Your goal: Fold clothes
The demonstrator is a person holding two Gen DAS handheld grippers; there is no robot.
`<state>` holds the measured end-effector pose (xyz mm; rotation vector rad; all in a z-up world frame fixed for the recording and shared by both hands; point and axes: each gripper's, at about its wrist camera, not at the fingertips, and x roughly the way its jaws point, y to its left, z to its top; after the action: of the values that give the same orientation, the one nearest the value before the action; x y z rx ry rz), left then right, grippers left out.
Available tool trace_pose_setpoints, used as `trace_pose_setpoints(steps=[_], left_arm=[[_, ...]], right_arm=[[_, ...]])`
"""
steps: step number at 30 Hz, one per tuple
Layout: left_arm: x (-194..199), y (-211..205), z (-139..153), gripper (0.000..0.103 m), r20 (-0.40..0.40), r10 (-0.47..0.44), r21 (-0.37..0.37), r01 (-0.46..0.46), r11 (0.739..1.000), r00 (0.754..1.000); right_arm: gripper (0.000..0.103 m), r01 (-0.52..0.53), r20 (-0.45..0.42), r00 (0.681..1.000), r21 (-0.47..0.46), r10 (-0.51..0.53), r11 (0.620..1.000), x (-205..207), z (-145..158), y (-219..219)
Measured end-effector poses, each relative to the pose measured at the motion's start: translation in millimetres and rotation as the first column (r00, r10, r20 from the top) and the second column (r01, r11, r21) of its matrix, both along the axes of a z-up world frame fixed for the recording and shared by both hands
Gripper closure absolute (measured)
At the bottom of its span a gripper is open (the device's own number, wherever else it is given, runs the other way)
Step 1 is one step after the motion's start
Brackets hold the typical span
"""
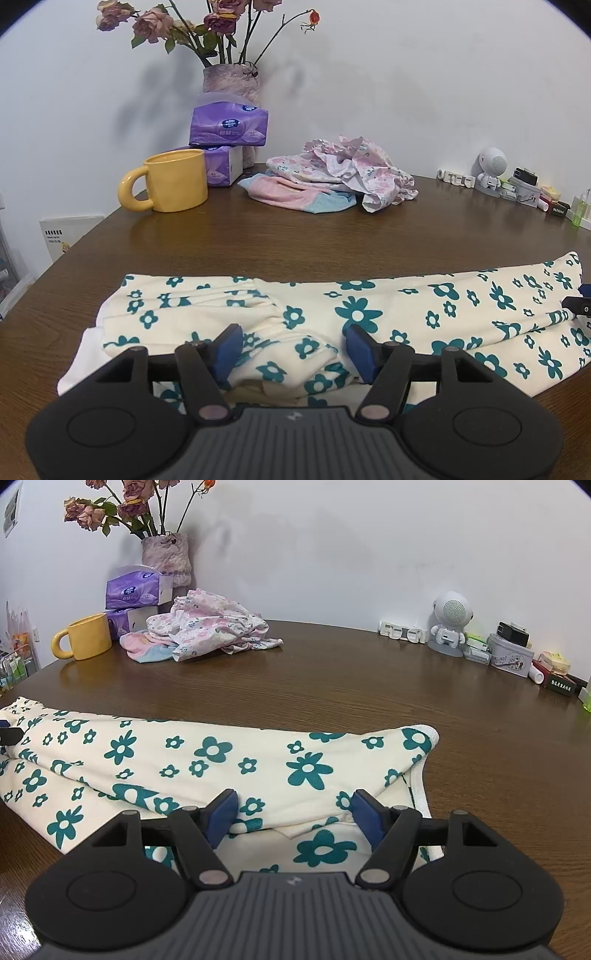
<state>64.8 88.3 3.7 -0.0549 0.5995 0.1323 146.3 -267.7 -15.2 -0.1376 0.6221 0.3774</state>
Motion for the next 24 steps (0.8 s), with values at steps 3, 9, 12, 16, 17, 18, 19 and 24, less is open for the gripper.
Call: trace_pose_setpoints(steps=[3, 9, 12, 16, 17, 18, 19, 24], left_arm=[[-0.1, 0.2, 0.1, 0.039, -0.001, -0.002, -0.002, 0.002, 1.0, 1.0], [0.3, 2.6, 0.5, 0.032, -0.002, -0.014, -0.026, 0.014, 1.0, 1.0], [0.7, 0.4, 0.4, 0.031, -0.004, -0.016, -0.014, 0.016, 1.0, 1.0], [-2.4, 1.7, 1.8, 0.03, 0.012, -0.015, -0.03, 0.015, 0.999, 1.0], [-4.9, 3.4, 3.0, 0.03, 0.021, -0.009, -0.049, 0.01, 0.999, 1.0], [-8.5, 5.5, 4.6, 0.03, 0.03, -0.005, -0.071, 0.007, 0.997, 1.0], [-12.6, 7.7, 6.3, 0.03, 0.041, -0.003, -0.094, 0.007, 0.996, 0.999], [-30.8, 16.5, 14.8, 0.023, 0.054, 0.021, -0.109, -0.015, 0.994, 0.998]], right_arm=[[0.031, 0.002, -0.008, 1.0, 0.008, -0.002, 1.0, 1.2, -0.5, -1.4], [0.03, 0.003, -0.018, 1.0, 0.022, -0.003, 1.0, 2.4, -0.4, -3.6], [0.03, 0.004, -0.017, 1.0, 0.02, -0.003, 1.0, 2.2, -0.1, -3.0], [0.029, 0.008, -0.015, 1.0, 0.02, -0.008, 1.0, 1.6, 0.3, -2.3], [0.029, 0.009, -0.014, 1.0, 0.02, -0.009, 1.0, 1.4, 0.5, -2.3], [0.029, 0.011, -0.012, 1.0, 0.022, -0.011, 1.0, 0.7, 0.8, -2.5], [0.029, 0.014, -0.01, 1.0, 0.026, -0.014, 1.0, -0.4, 1.3, -2.9], [0.028, 0.023, 0.008, 1.0, 0.061, -0.024, 0.998, -6.0, 4.5, -6.0]])
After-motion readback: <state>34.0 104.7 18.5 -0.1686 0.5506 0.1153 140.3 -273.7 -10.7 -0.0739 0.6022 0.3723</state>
